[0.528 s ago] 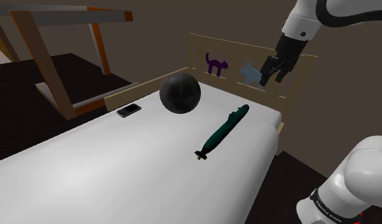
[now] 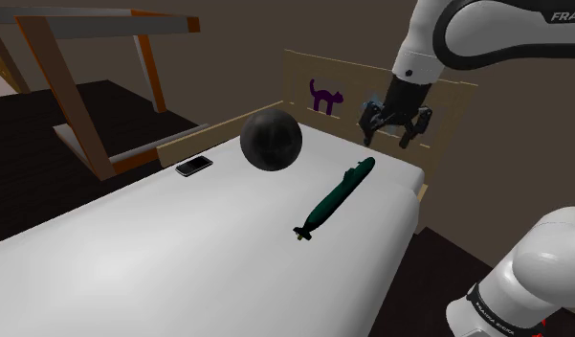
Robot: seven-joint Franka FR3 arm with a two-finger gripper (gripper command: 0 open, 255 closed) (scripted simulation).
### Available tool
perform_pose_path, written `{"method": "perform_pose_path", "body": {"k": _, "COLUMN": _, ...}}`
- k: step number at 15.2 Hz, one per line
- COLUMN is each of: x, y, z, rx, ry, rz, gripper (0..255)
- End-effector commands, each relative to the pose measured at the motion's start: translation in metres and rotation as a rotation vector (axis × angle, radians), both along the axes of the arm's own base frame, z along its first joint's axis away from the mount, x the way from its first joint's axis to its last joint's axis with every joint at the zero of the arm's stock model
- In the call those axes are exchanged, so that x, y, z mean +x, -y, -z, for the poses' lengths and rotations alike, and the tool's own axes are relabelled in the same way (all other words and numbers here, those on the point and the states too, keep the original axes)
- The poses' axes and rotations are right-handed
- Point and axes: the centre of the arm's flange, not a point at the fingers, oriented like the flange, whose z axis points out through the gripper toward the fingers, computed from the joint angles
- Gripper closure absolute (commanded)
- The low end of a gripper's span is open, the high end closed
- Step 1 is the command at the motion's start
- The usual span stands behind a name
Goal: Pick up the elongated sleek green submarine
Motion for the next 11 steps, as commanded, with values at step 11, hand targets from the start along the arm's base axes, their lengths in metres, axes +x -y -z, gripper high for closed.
{"method": "perform_pose_path", "body": {"k": 11, "x": 0.058, "y": -0.059, "z": 0.078, "rx": 0.053, "ry": -0.087, "rz": 0.598, "gripper": 0}}
